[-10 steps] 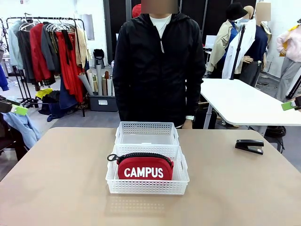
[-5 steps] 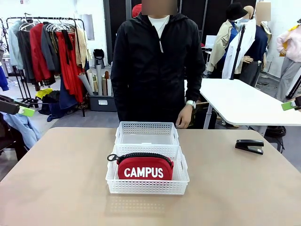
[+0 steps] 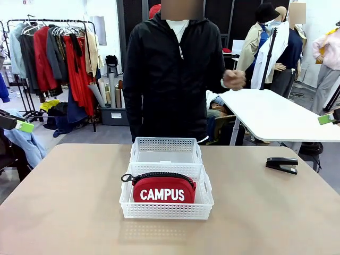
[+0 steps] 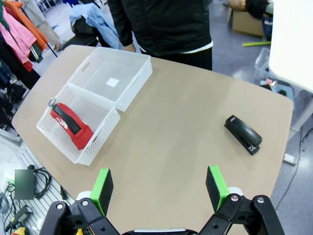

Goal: Distribute items into two baskets.
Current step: Pick up the Stapler that the person points to.

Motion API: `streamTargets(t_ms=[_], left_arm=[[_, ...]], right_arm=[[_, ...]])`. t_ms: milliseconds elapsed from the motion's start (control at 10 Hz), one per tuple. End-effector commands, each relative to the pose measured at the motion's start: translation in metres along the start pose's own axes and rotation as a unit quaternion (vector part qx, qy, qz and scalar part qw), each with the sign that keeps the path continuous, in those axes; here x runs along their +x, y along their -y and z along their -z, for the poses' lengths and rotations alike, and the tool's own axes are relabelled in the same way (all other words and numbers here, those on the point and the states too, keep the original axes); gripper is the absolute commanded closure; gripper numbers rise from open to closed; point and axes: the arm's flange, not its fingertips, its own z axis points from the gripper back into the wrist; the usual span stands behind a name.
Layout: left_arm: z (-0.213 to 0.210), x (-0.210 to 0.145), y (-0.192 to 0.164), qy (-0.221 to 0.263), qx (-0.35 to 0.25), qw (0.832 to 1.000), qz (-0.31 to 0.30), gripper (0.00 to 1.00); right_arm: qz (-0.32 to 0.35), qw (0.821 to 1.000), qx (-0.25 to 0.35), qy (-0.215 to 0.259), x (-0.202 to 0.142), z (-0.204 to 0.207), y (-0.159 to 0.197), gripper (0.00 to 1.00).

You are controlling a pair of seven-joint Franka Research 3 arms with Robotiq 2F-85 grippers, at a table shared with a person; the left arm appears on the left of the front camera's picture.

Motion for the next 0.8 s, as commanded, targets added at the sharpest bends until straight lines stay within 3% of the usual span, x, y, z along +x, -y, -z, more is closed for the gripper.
streamTargets(t_ms=[0,700], left_arm=[[0.0015,0.0009,-0.0018,0.01,-0.007,1.0,0.009,0.0],[0.0015,0.0009,-0.0018,0.01,-0.007,1.0,0.009,0.0]], right_arm=[[-0.001,1.0,0.007,0.006,0.0013,0.0,0.0001,0.0],[-0.001,1.0,0.007,0.006,0.0013,0.0,0.0001,0.0]])
